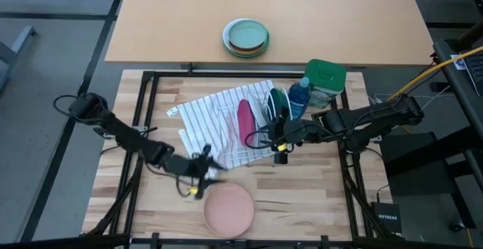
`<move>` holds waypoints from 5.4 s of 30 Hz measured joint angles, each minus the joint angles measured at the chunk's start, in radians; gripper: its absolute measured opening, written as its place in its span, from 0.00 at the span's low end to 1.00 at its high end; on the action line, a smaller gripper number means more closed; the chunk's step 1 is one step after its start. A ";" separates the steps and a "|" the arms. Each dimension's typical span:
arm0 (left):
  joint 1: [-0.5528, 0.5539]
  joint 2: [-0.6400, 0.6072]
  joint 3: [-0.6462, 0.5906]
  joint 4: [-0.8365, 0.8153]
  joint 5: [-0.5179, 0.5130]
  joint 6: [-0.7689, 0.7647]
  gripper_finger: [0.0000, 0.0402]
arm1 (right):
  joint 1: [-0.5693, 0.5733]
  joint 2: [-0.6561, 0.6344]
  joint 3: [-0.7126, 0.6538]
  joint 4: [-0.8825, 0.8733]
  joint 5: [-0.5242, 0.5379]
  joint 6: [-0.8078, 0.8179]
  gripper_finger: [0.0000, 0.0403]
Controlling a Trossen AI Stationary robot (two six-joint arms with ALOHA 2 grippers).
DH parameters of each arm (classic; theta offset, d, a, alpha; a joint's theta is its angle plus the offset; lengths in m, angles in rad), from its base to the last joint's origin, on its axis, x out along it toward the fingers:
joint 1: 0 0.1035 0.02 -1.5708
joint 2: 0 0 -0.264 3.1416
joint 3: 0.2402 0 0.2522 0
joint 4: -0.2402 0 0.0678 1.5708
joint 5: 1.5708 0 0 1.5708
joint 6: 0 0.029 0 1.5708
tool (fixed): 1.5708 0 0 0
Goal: Sort dishes
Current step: Put the light orange plate in the dish rack
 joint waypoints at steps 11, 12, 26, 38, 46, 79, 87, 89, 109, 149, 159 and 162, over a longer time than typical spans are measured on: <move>-0.218 0.003 0.000 -0.224 0.024 0.065 0.41 | 0.001 0.000 0.000 -0.005 -0.322 0.097 0.46; -0.228 0.003 0.000 -0.248 0.031 0.085 0.41 | 0.001 0.000 0.000 -0.005 -0.325 0.133 0.46; -0.265 0.077 0.000 -0.348 0.108 0.323 0.41 | 0.000 0.007 0.000 -0.005 -0.314 0.404 0.46; -0.244 0.265 0.021 -0.191 0.193 0.487 0.41 | 0.000 0.045 0.000 0.016 -0.308 0.404 0.46; -0.192 0.263 0.028 -0.287 0.251 0.579 0.41 | 0.000 0.082 0.000 0.014 -0.308 0.401 0.46; -0.107 0.328 0.029 -0.207 0.362 0.574 0.03 | 0.000 0.092 0.000 0.020 -0.298 0.400 0.46; -0.099 0.245 0.026 -0.113 0.376 0.333 0.01 | -0.001 0.091 0.000 0.131 -0.242 0.379 0.46; -0.094 0.203 0.026 -0.112 0.377 0.272 0.01 | -0.001 0.088 0.000 0.149 -0.241 0.357 0.46; -0.074 -0.135 0.025 0.163 -0.137 -0.134 0.00 | 0.000 -0.218 0.000 0.102 -0.066 0.081 0.46; 0.265 0.090 0.026 0.154 -0.442 -0.640 0.29 | -0.001 -0.312 0.001 -0.178 0.103 0.064 0.46; 0.258 0.042 0.026 0.151 -0.442 -0.306 0.38 | 0.000 -0.312 0.001 -0.179 0.103 0.081 0.46; 0.257 0.030 0.026 0.149 -0.442 -0.273 0.38 | 0.000 -0.312 0.001 -0.179 0.103 0.081 0.46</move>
